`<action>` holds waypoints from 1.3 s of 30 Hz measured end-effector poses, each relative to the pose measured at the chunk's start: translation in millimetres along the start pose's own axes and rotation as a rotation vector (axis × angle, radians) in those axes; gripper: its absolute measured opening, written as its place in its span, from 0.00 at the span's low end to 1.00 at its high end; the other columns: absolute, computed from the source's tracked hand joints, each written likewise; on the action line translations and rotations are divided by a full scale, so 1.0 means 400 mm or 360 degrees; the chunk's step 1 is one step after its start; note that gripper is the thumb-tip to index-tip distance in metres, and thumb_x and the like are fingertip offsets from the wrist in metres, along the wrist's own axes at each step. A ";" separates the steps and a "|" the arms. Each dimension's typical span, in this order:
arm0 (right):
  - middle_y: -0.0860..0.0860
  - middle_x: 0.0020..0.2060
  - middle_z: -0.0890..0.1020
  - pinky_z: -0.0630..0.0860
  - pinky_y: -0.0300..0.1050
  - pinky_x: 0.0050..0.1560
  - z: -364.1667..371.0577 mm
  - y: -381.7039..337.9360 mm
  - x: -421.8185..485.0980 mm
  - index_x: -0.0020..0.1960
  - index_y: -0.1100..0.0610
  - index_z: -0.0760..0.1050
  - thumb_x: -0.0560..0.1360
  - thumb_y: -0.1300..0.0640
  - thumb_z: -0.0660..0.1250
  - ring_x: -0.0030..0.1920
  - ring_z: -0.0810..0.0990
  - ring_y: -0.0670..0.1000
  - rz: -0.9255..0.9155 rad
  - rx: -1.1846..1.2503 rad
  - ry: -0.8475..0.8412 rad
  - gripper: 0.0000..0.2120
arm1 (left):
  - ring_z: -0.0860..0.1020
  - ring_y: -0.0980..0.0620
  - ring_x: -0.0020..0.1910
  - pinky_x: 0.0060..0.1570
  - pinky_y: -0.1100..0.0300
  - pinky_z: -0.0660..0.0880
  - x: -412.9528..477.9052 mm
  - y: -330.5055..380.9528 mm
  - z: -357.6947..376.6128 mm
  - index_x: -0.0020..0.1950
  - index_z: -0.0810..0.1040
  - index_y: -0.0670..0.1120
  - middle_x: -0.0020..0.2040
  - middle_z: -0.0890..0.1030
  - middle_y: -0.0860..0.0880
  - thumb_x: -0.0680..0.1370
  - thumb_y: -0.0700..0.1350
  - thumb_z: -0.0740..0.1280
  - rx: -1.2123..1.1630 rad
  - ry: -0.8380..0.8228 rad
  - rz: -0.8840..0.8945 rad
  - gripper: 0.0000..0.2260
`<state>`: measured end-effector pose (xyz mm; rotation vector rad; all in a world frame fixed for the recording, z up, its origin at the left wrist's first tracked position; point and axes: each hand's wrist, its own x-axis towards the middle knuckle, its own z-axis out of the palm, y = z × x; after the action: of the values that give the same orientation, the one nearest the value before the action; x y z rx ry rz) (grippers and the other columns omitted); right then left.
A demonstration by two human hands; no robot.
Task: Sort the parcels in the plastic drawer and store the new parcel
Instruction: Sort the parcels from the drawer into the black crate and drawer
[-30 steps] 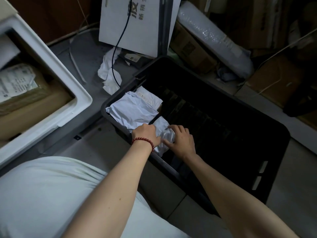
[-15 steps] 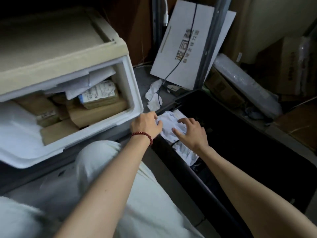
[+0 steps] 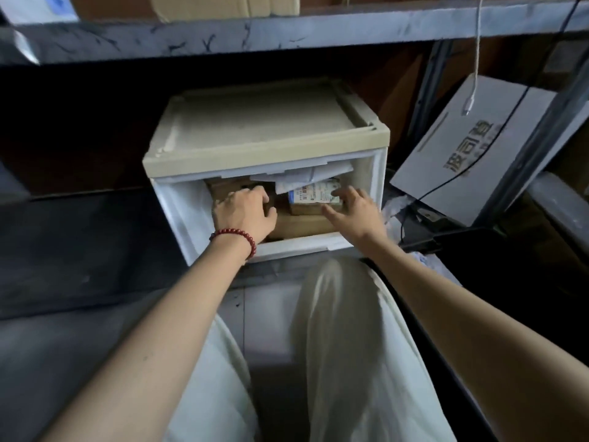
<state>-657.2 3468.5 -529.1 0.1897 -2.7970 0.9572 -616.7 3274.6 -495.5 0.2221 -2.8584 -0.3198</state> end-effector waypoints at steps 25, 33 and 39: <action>0.57 0.66 0.66 0.68 0.53 0.61 0.190 -0.035 0.165 0.72 0.48 0.62 0.75 0.39 0.65 0.66 0.66 0.57 0.0287 0.0164 0.0358 0.30 | 0.60 0.40 0.74 0.69 0.50 0.61 0.146 -0.130 0.159 0.77 0.56 0.50 0.74 0.62 0.38 0.79 0.48 0.65 -0.0685 -0.0141 -0.0170 0.29; 0.56 0.61 0.68 0.67 0.49 0.55 0.257 -0.058 0.212 0.67 0.46 0.71 0.75 0.38 0.63 0.62 0.69 0.57 0.0416 0.0088 0.0506 0.24 | 0.64 0.42 0.71 0.64 0.52 0.65 0.244 -0.095 0.230 0.74 0.62 0.47 0.72 0.64 0.41 0.80 0.53 0.62 -0.0532 -0.0089 -0.0060 0.25; 0.54 0.58 0.70 0.66 0.45 0.53 0.282 -0.057 0.238 0.61 0.51 0.75 0.75 0.39 0.64 0.59 0.71 0.55 0.0437 0.0198 0.0686 0.21 | 0.64 0.42 0.71 0.63 0.53 0.67 0.280 -0.074 0.267 0.73 0.64 0.47 0.74 0.62 0.41 0.79 0.59 0.60 -0.0540 -0.0085 -0.0140 0.27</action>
<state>-760.3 3375.1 -583.1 -0.3535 -2.4038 1.0793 -748.8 3246.9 -577.1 0.2755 -2.7917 -0.8291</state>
